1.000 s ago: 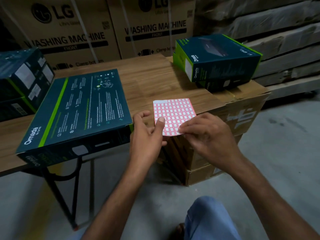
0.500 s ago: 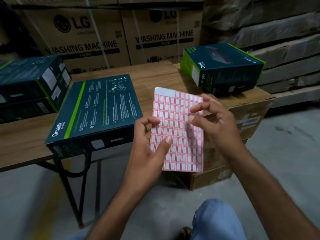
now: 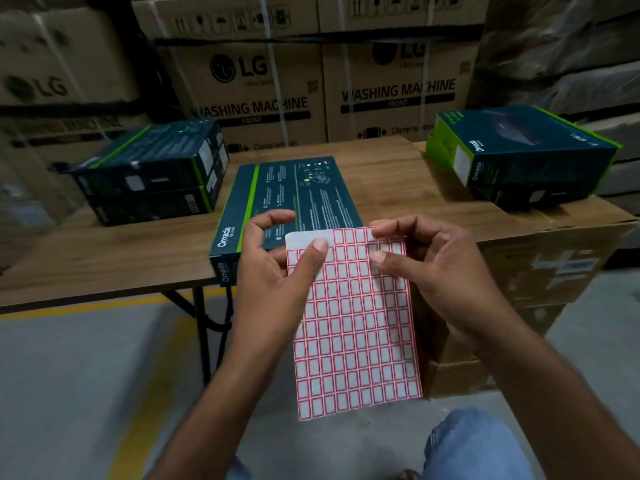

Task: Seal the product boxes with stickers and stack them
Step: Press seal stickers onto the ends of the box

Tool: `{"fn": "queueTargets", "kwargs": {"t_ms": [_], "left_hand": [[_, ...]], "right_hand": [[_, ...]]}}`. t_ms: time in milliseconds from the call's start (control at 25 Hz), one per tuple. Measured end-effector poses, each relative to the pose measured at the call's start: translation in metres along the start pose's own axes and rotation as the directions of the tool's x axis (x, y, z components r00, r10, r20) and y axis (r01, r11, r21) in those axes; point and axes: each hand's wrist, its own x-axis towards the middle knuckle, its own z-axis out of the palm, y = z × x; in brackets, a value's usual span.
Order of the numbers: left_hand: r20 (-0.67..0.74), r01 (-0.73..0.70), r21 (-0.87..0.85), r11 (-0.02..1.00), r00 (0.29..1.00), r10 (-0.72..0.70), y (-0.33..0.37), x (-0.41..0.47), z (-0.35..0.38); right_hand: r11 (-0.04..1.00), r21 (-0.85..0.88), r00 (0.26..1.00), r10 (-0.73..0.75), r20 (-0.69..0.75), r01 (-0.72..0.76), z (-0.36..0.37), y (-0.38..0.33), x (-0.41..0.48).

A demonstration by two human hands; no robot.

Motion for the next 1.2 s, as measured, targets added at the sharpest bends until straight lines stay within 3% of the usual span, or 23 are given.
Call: {"fn": "queueTargets", "kwargs": {"t_ms": [120,200,320,440,800,1200], "left_hand": [[-0.017,-0.008,-0.001,1.0,1.0,0.008,0.009,-0.007,-0.012],[-0.056,-0.034,-0.009,0.999,0.998,0.034,0.011,-0.011,-0.016],[-0.098,-0.085,0.032,0.996,0.991,0.087,0.01,-0.013,-0.018],[-0.123,-0.124,-0.028,0.992,0.985,0.119,0.004,-0.01,-0.017],[-0.027,0.005,-0.28,0.96,1.0,-0.014,-0.012,-0.001,-0.009],[0.0,0.023,-0.241,0.97,1.0,-0.023,-0.021,0.001,-0.002]], "right_hand": [[0.998,-0.051,0.998,-0.033,0.049,0.036,0.011,-0.01,-0.004],[0.977,-0.184,0.994,-0.101,0.043,0.107,0.017,-0.013,-0.002],[0.83,-0.493,0.953,-0.303,-0.005,0.261,0.029,-0.01,-0.002],[0.711,-0.625,0.898,-0.439,-0.035,0.323,0.037,-0.007,-0.002],[0.825,-0.458,0.916,-0.398,-0.055,0.33,0.039,0.0,0.003],[0.833,-0.413,0.913,-0.408,-0.011,0.368,0.033,0.004,0.004]]}}
